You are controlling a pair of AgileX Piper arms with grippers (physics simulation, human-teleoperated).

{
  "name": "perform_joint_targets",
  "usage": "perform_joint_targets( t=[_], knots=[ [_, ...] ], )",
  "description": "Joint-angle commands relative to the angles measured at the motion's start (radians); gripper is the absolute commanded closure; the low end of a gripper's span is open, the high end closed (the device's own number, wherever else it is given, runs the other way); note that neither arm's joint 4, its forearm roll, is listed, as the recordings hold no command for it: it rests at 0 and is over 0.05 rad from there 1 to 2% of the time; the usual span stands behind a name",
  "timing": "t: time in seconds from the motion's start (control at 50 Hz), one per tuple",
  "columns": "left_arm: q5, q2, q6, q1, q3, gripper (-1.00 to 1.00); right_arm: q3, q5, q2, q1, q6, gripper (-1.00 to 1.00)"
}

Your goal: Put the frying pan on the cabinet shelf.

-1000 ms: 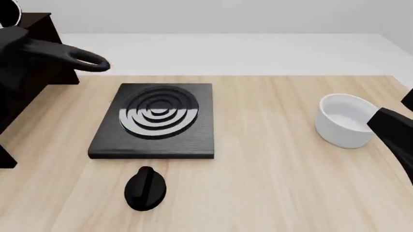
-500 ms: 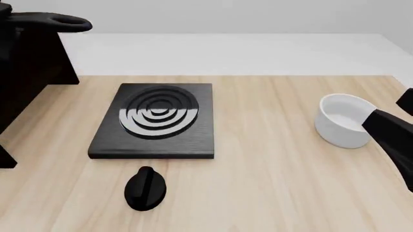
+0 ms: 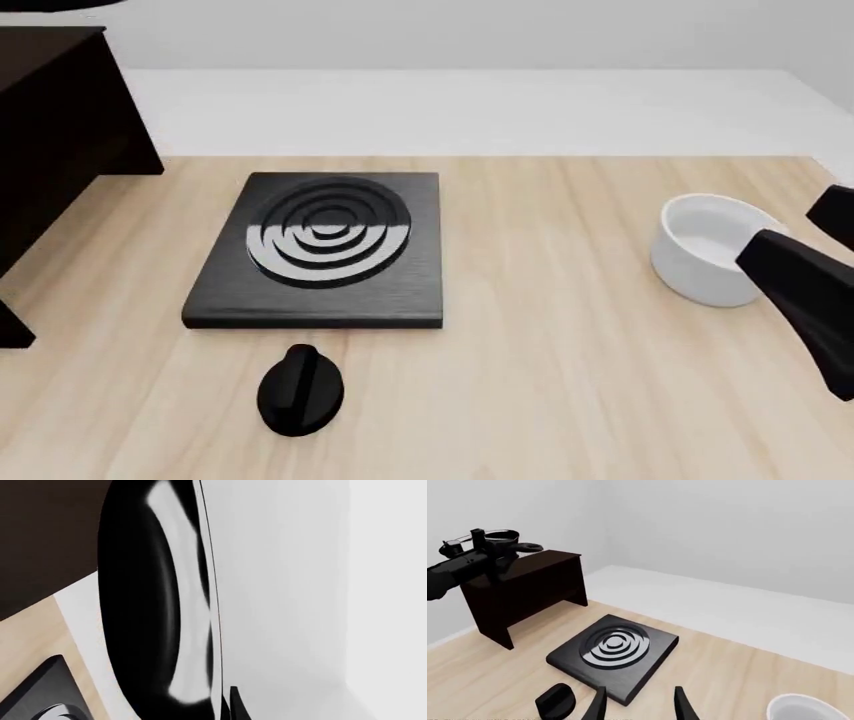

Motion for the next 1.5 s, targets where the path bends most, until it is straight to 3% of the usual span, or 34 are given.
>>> perform_joint_targets(
  t=[0.02,0.08,0.28,0.58,0.8,1.5],
  knots=[
    [-0.068,0.091,-0.044,0.046,-0.036,1.0,0.011,-0.017,0.016,0.007,-0.004,-1.0],
    [-0.085,0.106,-0.067,0.044,-0.034,1.0,0.012,-0.016,0.017,0.007,-0.007,-1.0],
    [-0.012,0.195,-0.047,0.078,-0.142,1.0,0.021,-0.037,0.037,0.006,-0.017,-1.0],
    [-0.013,0.255,-0.043,0.092,-0.175,1.0,0.053,-0.063,0.048,0.008,-0.024,-1.0],
    [-0.068,0.254,-0.041,0.091,-0.102,1.0,0.054,-0.063,0.047,0.004,-0.026,-1.0],
    [-0.189,0.348,-0.023,0.118,-0.029,1.0,0.066,-0.069,0.055,0.011,-0.033,-1.0]
  ],
)
